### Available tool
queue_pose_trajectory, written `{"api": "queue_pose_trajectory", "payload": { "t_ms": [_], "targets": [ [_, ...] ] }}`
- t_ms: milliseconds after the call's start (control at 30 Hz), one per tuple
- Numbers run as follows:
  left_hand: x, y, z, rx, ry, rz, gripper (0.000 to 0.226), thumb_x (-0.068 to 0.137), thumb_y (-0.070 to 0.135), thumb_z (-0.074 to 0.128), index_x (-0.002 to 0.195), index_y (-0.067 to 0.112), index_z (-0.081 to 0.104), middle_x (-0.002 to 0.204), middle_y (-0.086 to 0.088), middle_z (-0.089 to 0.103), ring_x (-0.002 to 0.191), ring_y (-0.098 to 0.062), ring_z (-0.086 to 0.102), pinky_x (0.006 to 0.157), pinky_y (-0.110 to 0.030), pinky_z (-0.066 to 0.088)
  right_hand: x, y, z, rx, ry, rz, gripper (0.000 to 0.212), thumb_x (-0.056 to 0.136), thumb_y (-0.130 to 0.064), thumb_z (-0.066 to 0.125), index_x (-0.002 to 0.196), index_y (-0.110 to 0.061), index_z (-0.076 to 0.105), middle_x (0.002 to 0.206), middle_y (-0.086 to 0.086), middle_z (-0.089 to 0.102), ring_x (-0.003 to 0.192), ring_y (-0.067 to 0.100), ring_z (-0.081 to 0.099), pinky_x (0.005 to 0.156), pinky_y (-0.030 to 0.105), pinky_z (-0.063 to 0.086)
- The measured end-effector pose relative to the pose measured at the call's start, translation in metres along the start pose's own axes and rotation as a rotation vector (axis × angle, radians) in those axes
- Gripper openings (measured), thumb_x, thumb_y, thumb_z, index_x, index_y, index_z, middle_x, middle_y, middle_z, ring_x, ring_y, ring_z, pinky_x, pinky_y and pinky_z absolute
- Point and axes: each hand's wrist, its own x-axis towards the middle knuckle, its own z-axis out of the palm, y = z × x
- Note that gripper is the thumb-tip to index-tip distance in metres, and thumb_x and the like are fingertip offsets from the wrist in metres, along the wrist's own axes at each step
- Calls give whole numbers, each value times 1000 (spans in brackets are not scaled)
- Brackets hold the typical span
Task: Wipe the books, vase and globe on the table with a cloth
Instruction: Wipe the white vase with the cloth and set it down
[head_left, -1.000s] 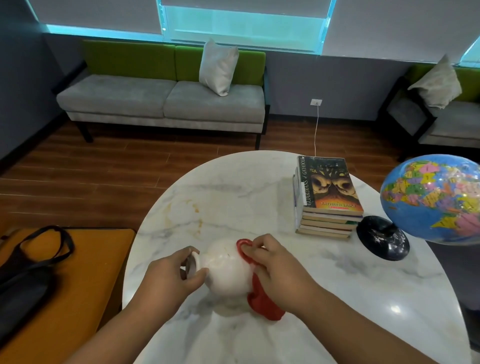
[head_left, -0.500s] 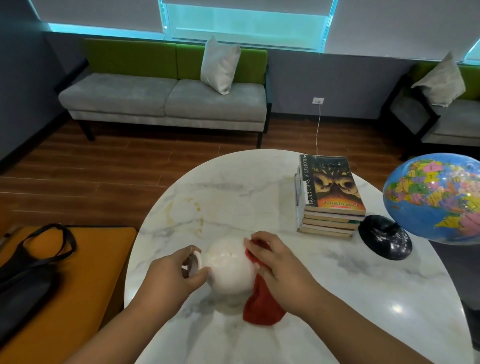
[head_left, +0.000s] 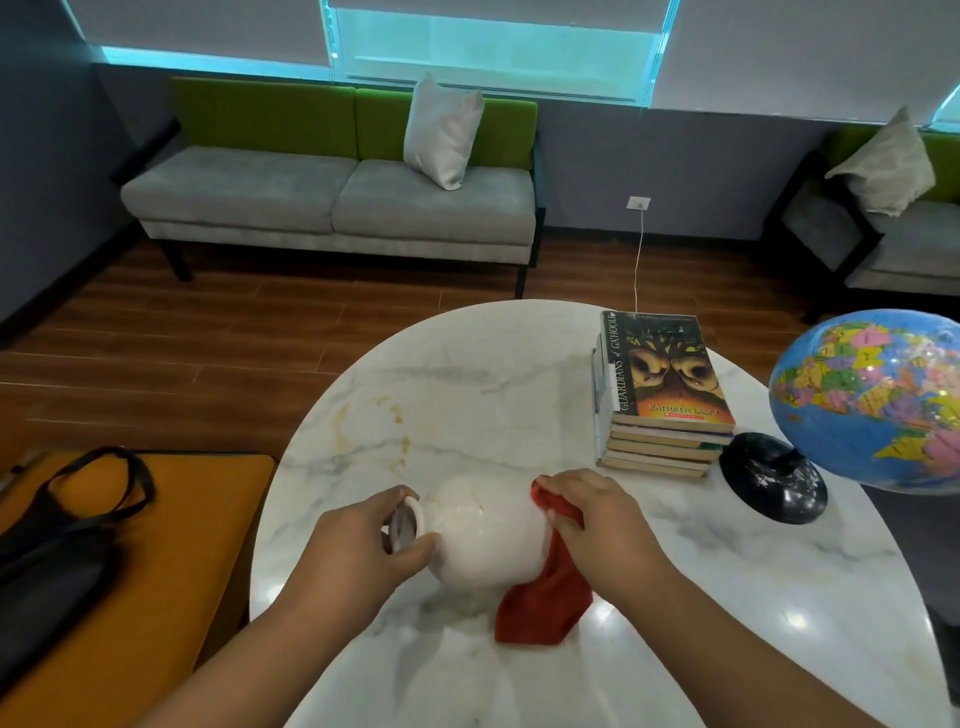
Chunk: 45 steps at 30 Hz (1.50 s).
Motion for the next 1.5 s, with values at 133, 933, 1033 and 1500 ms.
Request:
{"api": "queue_pose_trajectory", "payload": {
  "t_ms": [133,933,1033,1500],
  "targets": [
    [2,1,-3,-1,-28,18,29,81,41,70,107,37,59,80,16,63,72,-6,62,54,-6,42,-3,-18,-3,79,-98,-181,46,88,-6,60,128,-28,61,125,-30,48,116,-2,38,99,-2,17],
    [5,2,-4,6,-59,33,41,79,41,72,118,32,60,94,12,67,79,-7,64,64,-7,44,9,-9,-19,-71,-156,-588,42,85,-11,54,123,-27,64,131,-17,54,107,14,49,96,27,45],
    [5,7,-3,22,-29,38,45,79,42,72,120,29,60,96,10,67,82,-9,64,62,-7,41,10,-11,-20,-99,-90,-544,41,84,-8,56,120,-23,67,125,-12,60,106,16,51,93,36,50],
    [7,20,-2,41,-7,92,39,75,39,75,111,26,65,91,10,68,80,-9,65,65,-13,44,14,-52,-20,-259,-217,-748,42,79,-19,42,108,-16,72,109,-1,68,88,25,62,68,33,57]
  ]
}}
